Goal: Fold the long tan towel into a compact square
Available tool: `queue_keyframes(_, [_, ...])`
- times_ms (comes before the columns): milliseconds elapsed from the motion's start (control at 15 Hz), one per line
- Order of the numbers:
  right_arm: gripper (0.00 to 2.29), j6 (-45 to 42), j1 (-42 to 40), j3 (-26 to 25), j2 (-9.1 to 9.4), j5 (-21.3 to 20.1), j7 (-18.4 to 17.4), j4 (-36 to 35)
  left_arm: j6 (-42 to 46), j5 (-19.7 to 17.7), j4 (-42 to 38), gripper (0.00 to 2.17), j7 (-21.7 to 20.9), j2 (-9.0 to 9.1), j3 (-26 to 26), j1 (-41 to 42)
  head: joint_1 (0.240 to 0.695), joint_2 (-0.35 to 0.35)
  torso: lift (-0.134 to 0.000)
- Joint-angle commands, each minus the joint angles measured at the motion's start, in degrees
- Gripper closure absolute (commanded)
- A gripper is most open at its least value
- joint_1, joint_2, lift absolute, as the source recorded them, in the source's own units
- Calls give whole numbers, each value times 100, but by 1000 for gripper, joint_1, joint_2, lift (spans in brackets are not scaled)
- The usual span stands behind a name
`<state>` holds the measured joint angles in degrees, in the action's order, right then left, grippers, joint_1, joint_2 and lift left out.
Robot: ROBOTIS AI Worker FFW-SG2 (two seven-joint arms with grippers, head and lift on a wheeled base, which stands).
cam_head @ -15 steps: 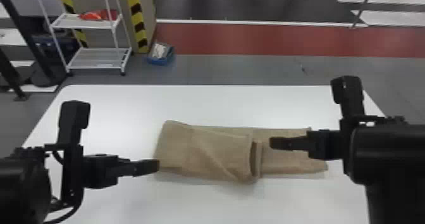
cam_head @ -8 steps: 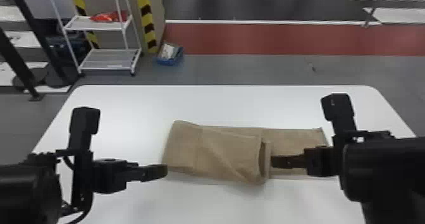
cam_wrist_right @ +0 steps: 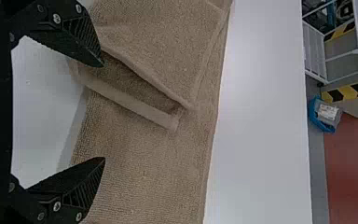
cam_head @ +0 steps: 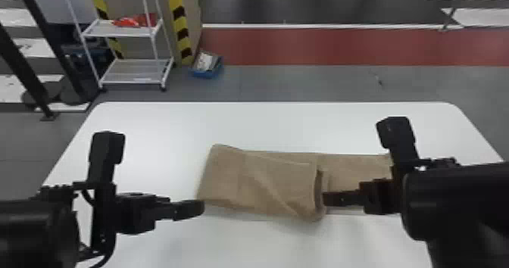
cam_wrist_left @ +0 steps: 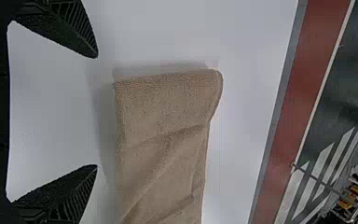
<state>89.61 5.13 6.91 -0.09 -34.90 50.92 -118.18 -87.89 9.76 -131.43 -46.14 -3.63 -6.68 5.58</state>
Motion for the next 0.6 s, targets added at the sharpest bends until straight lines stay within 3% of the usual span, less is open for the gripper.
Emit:
queue_keyframes(0, [194,47,40,30,14,9,-3,58,3,0,4,39,0,-15,0,5,695,24,-125])
queue_keyframes(200, [221,47,137,91,14,9,-65,252,3,0,4,39,0,-24,0,31,695,28,-125])
queue_keyframes(533, [488,47,207,100,14,9,-82,480,21,0,-5,66,-26,-33,0,75,695,31,-125])
